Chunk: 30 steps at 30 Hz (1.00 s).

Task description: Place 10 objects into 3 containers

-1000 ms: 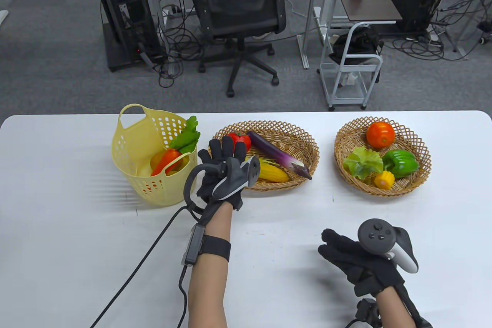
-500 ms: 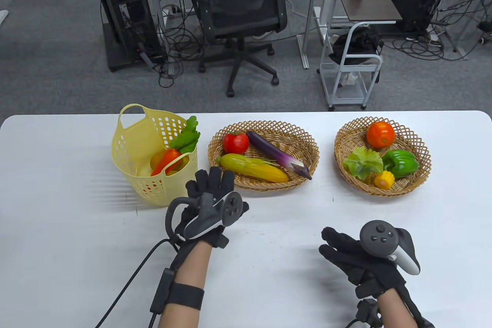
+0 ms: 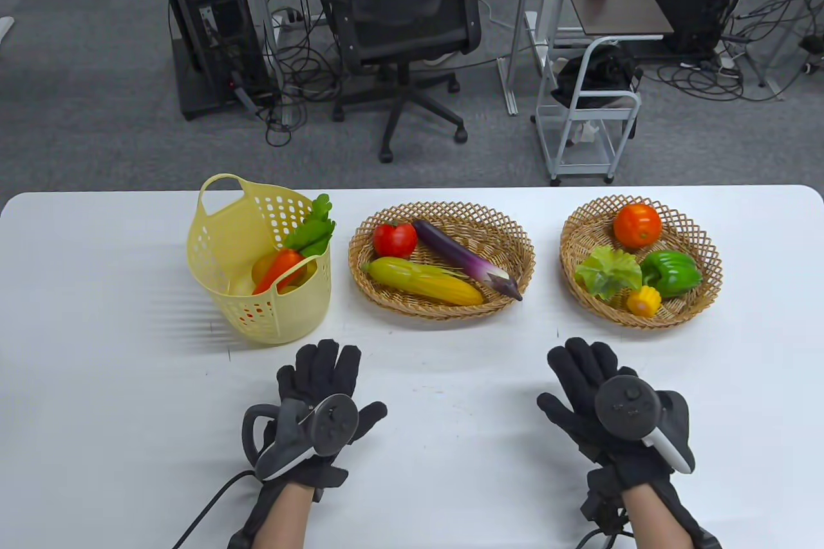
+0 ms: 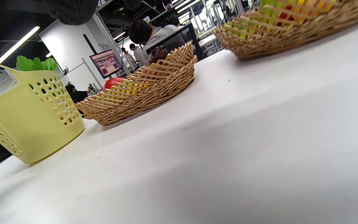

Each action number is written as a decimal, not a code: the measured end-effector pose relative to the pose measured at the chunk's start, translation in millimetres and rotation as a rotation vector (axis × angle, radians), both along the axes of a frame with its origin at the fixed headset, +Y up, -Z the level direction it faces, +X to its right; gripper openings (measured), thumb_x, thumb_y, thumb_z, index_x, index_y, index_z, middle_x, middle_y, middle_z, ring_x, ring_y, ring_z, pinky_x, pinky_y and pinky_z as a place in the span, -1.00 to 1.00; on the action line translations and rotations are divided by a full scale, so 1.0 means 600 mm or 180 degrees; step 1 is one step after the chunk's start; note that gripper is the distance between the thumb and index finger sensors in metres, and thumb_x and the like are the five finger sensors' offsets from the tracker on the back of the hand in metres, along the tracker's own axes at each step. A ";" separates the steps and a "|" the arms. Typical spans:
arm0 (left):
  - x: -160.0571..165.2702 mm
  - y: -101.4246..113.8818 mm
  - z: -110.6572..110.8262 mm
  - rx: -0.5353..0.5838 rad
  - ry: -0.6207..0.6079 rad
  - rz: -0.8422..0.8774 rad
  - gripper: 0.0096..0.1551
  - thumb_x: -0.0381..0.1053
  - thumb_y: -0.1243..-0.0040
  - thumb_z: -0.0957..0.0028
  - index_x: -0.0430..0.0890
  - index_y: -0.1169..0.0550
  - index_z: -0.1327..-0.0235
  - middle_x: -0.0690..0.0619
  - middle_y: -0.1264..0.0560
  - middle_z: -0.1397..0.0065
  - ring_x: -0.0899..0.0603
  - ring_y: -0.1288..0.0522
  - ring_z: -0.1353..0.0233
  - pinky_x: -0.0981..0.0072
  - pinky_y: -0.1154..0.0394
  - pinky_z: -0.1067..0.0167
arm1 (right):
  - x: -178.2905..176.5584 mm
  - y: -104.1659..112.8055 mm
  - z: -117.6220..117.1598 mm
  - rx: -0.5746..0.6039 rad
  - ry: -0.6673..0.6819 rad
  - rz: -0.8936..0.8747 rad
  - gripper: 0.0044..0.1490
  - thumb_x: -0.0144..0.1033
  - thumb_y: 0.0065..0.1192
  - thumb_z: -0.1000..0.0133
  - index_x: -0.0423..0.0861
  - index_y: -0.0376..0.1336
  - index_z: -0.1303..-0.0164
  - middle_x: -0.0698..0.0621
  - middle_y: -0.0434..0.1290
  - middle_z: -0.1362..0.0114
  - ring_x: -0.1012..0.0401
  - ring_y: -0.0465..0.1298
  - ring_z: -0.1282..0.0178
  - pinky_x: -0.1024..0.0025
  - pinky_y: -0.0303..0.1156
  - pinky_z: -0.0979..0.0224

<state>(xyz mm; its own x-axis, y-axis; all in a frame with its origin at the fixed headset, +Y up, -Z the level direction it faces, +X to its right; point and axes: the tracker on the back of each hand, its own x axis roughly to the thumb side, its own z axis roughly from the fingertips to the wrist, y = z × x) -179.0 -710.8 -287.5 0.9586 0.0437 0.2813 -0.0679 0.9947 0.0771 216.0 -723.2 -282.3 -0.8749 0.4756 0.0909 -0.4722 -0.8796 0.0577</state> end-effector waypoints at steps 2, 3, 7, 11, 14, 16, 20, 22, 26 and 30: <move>-0.007 -0.001 0.003 0.0026 -0.0002 0.0061 0.05 0.50 0.04 -0.20 -0.06 -0.04 -0.77 -0.29 0.00 -0.78 -0.54 -0.02 -0.72 -0.55 -0.10 -0.44 | -0.007 0.000 0.002 0.0097 -0.0025 0.0152 -0.06 0.28 -0.06 -0.22 0.25 -0.29 -0.72 0.20 -0.51 -0.82 0.05 -0.61 -0.74 -0.22 -0.68 -0.60; -0.010 -0.002 0.005 0.0056 -0.0002 0.0091 0.04 0.50 0.09 -0.23 -0.07 -0.02 -0.78 -0.31 0.02 -0.78 -0.55 0.00 -0.72 -0.55 -0.08 -0.44 | -0.010 0.000 0.003 0.0141 -0.0052 0.0207 -0.05 0.29 -0.07 -0.22 0.24 -0.30 -0.72 0.20 -0.52 -0.81 0.06 -0.63 -0.73 -0.21 -0.70 -0.59; -0.032 -0.012 0.013 0.0233 0.0000 0.0127 -0.09 0.39 0.16 -0.33 -0.09 -0.04 -0.78 -0.34 0.12 -0.77 -0.57 0.20 -0.70 -0.57 0.03 -0.43 | -0.011 -0.003 0.003 0.0132 -0.0195 0.0349 -0.07 0.27 -0.14 -0.26 0.21 -0.32 -0.74 0.20 -0.57 -0.80 0.09 -0.69 -0.70 -0.16 -0.78 -0.55; -0.050 -0.012 0.017 0.0257 0.0065 0.0022 -0.09 0.39 0.19 -0.34 -0.10 -0.03 -0.78 -0.36 0.14 -0.76 -0.58 0.22 -0.68 -0.57 0.04 -0.42 | -0.010 -0.010 -0.005 0.0096 -0.0251 0.0378 -0.08 0.27 -0.16 -0.27 0.19 -0.31 -0.75 0.18 -0.56 -0.81 0.09 -0.68 -0.70 -0.16 -0.77 -0.54; -0.055 -0.010 0.016 0.0281 0.0060 0.0179 -0.10 0.39 0.20 -0.34 -0.11 -0.03 -0.78 -0.36 0.14 -0.76 -0.58 0.22 -0.68 -0.57 0.04 -0.42 | -0.009 -0.016 -0.008 0.0033 -0.0276 0.0439 -0.07 0.27 -0.16 -0.27 0.18 -0.32 -0.75 0.16 -0.57 -0.80 0.08 -0.68 -0.70 -0.16 -0.77 -0.53; -0.055 -0.011 0.016 0.0280 0.0044 0.0192 -0.09 0.39 0.20 -0.34 -0.11 -0.03 -0.78 -0.36 0.14 -0.76 -0.58 0.21 -0.68 -0.56 0.03 -0.42 | -0.007 -0.017 -0.009 0.0008 -0.0267 0.0442 -0.07 0.27 -0.17 -0.27 0.18 -0.32 -0.75 0.15 -0.56 -0.81 0.07 -0.68 -0.70 -0.17 -0.76 -0.54; -0.050 -0.013 0.016 0.0238 0.0030 0.0134 -0.09 0.39 0.21 -0.34 -0.11 -0.03 -0.78 -0.36 0.13 -0.76 -0.58 0.19 -0.68 -0.56 0.02 -0.42 | -0.003 -0.020 -0.013 -0.0057 -0.0254 0.0453 -0.07 0.27 -0.18 -0.28 0.17 -0.33 -0.76 0.12 -0.56 -0.81 0.05 -0.68 -0.69 -0.18 -0.75 -0.53; -0.048 -0.014 0.015 0.0216 0.0025 0.0143 -0.09 0.39 0.21 -0.35 -0.11 -0.03 -0.78 -0.37 0.13 -0.76 -0.58 0.19 -0.69 -0.55 0.01 -0.42 | -0.003 -0.021 -0.014 -0.0085 -0.0239 0.0459 -0.07 0.27 -0.19 -0.28 0.16 -0.32 -0.75 0.11 -0.56 -0.81 0.04 -0.67 -0.70 -0.19 -0.73 -0.54; -0.046 -0.018 0.014 0.0156 0.0026 0.0130 -0.09 0.40 0.22 -0.34 -0.11 -0.04 -0.78 -0.37 0.12 -0.76 -0.58 0.17 -0.68 -0.54 -0.01 -0.43 | -0.003 -0.020 -0.013 -0.0082 -0.0235 0.0453 -0.07 0.27 -0.19 -0.28 0.16 -0.32 -0.76 0.09 -0.56 -0.81 0.03 -0.66 -0.70 -0.20 -0.72 -0.54; -0.045 -0.018 0.014 0.0134 0.0037 0.0096 -0.09 0.40 0.22 -0.34 -0.11 -0.04 -0.78 -0.37 0.12 -0.76 -0.58 0.17 -0.68 -0.54 -0.01 -0.43 | -0.003 -0.022 -0.013 -0.0081 -0.0228 0.0433 -0.07 0.27 -0.19 -0.28 0.15 -0.32 -0.76 0.08 -0.55 -0.81 0.01 -0.65 -0.70 -0.21 -0.70 -0.55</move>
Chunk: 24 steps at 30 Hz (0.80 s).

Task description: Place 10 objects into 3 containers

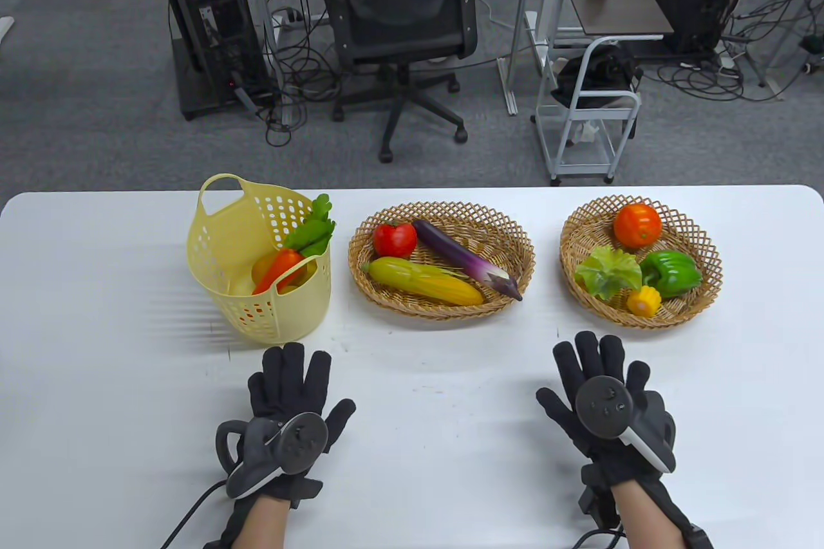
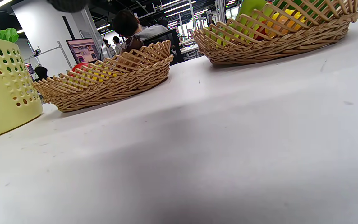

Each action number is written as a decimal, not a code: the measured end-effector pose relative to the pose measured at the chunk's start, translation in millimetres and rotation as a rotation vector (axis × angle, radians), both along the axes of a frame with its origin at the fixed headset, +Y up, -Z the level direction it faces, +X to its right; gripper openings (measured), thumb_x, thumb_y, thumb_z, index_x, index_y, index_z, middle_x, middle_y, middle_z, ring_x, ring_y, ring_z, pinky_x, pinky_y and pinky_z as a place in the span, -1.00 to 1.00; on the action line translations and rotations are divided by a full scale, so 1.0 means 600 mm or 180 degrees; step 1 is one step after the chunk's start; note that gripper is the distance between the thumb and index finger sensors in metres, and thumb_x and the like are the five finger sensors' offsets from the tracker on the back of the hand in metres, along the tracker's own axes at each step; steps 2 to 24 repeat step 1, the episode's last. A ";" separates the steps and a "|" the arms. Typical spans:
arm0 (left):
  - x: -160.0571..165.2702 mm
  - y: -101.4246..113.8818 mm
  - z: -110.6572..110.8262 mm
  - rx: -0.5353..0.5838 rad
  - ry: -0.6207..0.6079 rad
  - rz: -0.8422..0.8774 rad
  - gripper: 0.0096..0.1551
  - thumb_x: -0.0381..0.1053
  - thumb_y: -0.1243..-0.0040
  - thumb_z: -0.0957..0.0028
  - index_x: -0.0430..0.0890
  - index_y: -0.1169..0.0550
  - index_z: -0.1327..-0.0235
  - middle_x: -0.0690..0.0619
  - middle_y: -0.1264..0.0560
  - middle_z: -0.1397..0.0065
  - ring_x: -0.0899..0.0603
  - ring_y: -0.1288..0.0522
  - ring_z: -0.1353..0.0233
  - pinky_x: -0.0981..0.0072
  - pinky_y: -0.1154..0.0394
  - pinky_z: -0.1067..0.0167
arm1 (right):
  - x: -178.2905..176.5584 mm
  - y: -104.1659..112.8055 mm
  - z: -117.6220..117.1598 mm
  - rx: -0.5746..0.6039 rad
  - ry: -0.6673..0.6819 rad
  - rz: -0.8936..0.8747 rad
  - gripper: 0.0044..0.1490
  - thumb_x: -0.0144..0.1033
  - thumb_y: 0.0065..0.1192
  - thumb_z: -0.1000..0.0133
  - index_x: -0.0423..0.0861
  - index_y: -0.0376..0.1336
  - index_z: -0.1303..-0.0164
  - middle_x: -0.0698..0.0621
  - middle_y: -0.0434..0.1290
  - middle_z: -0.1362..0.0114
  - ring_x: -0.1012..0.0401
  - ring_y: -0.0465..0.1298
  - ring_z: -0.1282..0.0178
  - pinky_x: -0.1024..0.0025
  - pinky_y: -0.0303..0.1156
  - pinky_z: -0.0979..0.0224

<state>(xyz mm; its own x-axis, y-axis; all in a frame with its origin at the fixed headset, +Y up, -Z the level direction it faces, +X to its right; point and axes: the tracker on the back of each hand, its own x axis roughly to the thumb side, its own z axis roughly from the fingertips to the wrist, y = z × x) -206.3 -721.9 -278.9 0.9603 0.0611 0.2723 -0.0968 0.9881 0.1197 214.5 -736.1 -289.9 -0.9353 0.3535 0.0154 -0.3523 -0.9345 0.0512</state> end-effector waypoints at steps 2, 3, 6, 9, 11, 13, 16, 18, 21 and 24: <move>0.000 -0.001 0.000 0.0003 -0.0001 -0.0002 -0.09 0.40 0.22 -0.34 -0.11 -0.04 -0.78 -0.37 0.12 -0.76 -0.58 0.17 -0.68 -0.54 -0.01 -0.43 | 0.000 0.000 0.000 -0.0008 0.0005 -0.0006 -0.07 0.27 -0.19 -0.28 0.15 -0.32 -0.76 0.08 -0.54 -0.81 0.01 -0.64 -0.70 -0.21 -0.70 -0.55; 0.000 -0.001 0.000 0.0003 -0.0001 -0.0002 -0.09 0.40 0.22 -0.34 -0.11 -0.04 -0.78 -0.37 0.12 -0.76 -0.58 0.17 -0.68 -0.54 -0.01 -0.43 | 0.000 0.000 0.000 -0.0008 0.0005 -0.0006 -0.07 0.27 -0.19 -0.28 0.15 -0.32 -0.76 0.08 -0.54 -0.81 0.01 -0.64 -0.70 -0.21 -0.70 -0.55; 0.000 -0.001 0.000 0.0003 -0.0001 -0.0002 -0.09 0.40 0.22 -0.34 -0.11 -0.04 -0.78 -0.37 0.12 -0.76 -0.58 0.17 -0.68 -0.54 -0.01 -0.43 | 0.000 0.000 0.000 -0.0008 0.0005 -0.0006 -0.07 0.27 -0.19 -0.28 0.15 -0.32 -0.76 0.08 -0.54 -0.81 0.01 -0.64 -0.70 -0.21 -0.70 -0.55; 0.000 -0.001 0.000 0.0003 -0.0001 -0.0002 -0.09 0.40 0.22 -0.34 -0.11 -0.04 -0.78 -0.37 0.12 -0.76 -0.58 0.17 -0.68 -0.54 -0.01 -0.43 | 0.000 0.000 0.000 -0.0008 0.0005 -0.0006 -0.07 0.27 -0.19 -0.28 0.15 -0.32 -0.76 0.08 -0.54 -0.81 0.01 -0.64 -0.70 -0.21 -0.70 -0.55; 0.000 -0.001 0.000 0.0003 -0.0001 -0.0002 -0.09 0.40 0.22 -0.34 -0.11 -0.04 -0.78 -0.37 0.12 -0.76 -0.58 0.17 -0.68 -0.54 -0.01 -0.43 | 0.000 0.000 0.000 -0.0008 0.0005 -0.0006 -0.07 0.27 -0.19 -0.28 0.15 -0.32 -0.76 0.08 -0.54 -0.81 0.01 -0.64 -0.70 -0.21 -0.70 -0.55; 0.000 -0.001 0.000 0.0003 -0.0001 -0.0002 -0.09 0.40 0.22 -0.34 -0.11 -0.04 -0.78 -0.37 0.12 -0.76 -0.58 0.17 -0.68 -0.54 -0.01 -0.43 | 0.000 0.000 0.000 -0.0008 0.0005 -0.0006 -0.07 0.27 -0.19 -0.28 0.15 -0.32 -0.76 0.08 -0.54 -0.81 0.01 -0.64 -0.70 -0.21 -0.70 -0.55; 0.000 -0.001 0.000 0.0003 -0.0001 -0.0002 -0.09 0.40 0.22 -0.34 -0.11 -0.04 -0.78 -0.37 0.12 -0.76 -0.58 0.17 -0.68 -0.54 -0.01 -0.43 | 0.000 0.000 0.000 -0.0008 0.0005 -0.0006 -0.07 0.27 -0.19 -0.28 0.15 -0.32 -0.76 0.08 -0.54 -0.81 0.01 -0.64 -0.70 -0.21 -0.70 -0.55; 0.000 -0.001 0.000 0.0003 -0.0001 -0.0002 -0.09 0.40 0.22 -0.34 -0.11 -0.04 -0.78 -0.37 0.12 -0.76 -0.58 0.17 -0.68 -0.54 -0.01 -0.43 | 0.000 0.000 0.000 -0.0008 0.0005 -0.0006 -0.07 0.27 -0.19 -0.28 0.15 -0.32 -0.76 0.08 -0.54 -0.81 0.01 -0.64 -0.70 -0.21 -0.70 -0.55; 0.000 -0.001 0.000 0.0003 -0.0001 -0.0002 -0.09 0.40 0.22 -0.34 -0.11 -0.04 -0.78 -0.37 0.12 -0.76 -0.58 0.17 -0.68 -0.54 -0.01 -0.43 | 0.000 0.000 0.000 -0.0008 0.0005 -0.0006 -0.07 0.27 -0.19 -0.28 0.15 -0.32 -0.76 0.08 -0.54 -0.81 0.01 -0.64 -0.70 -0.21 -0.70 -0.55; 0.000 -0.001 0.000 0.0003 -0.0001 -0.0002 -0.09 0.40 0.22 -0.34 -0.11 -0.04 -0.78 -0.37 0.12 -0.76 -0.58 0.17 -0.68 -0.54 -0.01 -0.43 | 0.000 0.000 0.000 -0.0008 0.0005 -0.0006 -0.07 0.27 -0.19 -0.28 0.15 -0.32 -0.76 0.08 -0.54 -0.81 0.01 -0.64 -0.70 -0.21 -0.70 -0.55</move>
